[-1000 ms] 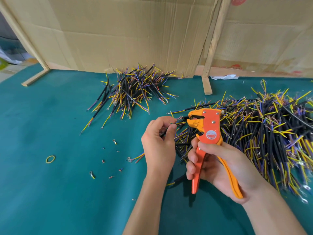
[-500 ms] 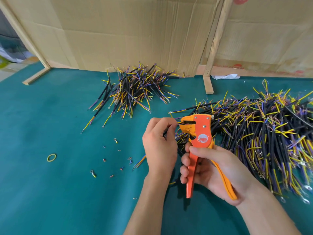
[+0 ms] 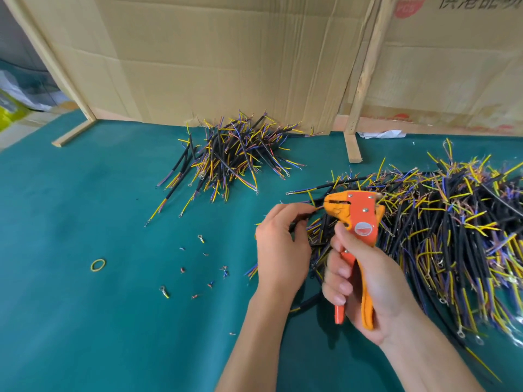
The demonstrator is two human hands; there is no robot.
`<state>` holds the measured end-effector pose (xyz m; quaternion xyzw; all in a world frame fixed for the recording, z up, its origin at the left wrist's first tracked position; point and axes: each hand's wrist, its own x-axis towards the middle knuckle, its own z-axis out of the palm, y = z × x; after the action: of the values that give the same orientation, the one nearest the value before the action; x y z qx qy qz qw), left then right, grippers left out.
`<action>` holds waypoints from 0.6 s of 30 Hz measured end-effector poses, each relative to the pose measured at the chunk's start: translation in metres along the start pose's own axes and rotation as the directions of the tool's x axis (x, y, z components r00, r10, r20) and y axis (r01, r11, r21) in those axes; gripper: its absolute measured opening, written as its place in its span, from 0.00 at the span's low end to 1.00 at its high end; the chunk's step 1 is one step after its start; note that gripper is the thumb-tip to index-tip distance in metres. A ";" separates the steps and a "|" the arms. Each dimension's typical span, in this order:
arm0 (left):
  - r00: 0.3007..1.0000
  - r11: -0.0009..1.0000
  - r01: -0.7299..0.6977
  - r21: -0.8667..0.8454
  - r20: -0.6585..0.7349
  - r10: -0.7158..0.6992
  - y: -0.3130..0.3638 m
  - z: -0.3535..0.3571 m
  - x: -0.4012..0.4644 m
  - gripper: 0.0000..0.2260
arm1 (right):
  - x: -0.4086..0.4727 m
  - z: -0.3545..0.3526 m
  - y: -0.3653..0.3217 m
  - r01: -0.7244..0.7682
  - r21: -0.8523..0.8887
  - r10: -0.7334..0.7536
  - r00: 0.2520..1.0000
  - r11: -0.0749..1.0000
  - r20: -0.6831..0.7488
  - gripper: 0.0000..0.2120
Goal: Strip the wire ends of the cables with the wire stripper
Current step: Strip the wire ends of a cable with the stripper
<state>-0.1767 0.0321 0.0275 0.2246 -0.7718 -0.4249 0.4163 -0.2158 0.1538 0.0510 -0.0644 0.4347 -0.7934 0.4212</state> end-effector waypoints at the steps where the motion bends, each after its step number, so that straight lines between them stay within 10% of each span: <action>1: 0.998 0.999 0.030 -0.032 0.049 -0.029 0.001 0.000 0.002 0.16 | 0.001 -0.005 -0.002 0.024 0.044 -0.025 1.000 0.999 0.016 0.12; 5: 0.962 0.988 0.137 -0.075 0.247 -0.115 0.013 -0.005 0.020 0.15 | 0.012 -0.024 -0.011 0.078 0.104 -0.089 0.990 0.992 0.106 0.12; 9: 0.989 0.966 0.147 0.211 -0.057 -0.138 -0.002 -0.047 0.064 0.10 | 0.019 -0.031 -0.005 0.032 0.088 -0.044 0.989 0.996 0.141 0.21; 15: 0.775 0.449 0.624 0.640 -0.432 -0.461 -0.077 -0.141 0.109 0.19 | 0.013 -0.023 0.008 -0.060 0.036 0.050 0.974 0.998 0.222 0.21; 18: 0.801 0.474 0.580 0.662 -0.361 -0.477 -0.097 -0.160 0.108 0.12 | 0.009 -0.017 0.008 -0.066 0.009 0.062 0.971 0.998 0.230 0.24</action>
<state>-0.1037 -0.1705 0.0412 0.6279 -0.7391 -0.1623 0.1822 -0.2247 0.1559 0.0321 -0.1383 0.3782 -0.7703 0.4945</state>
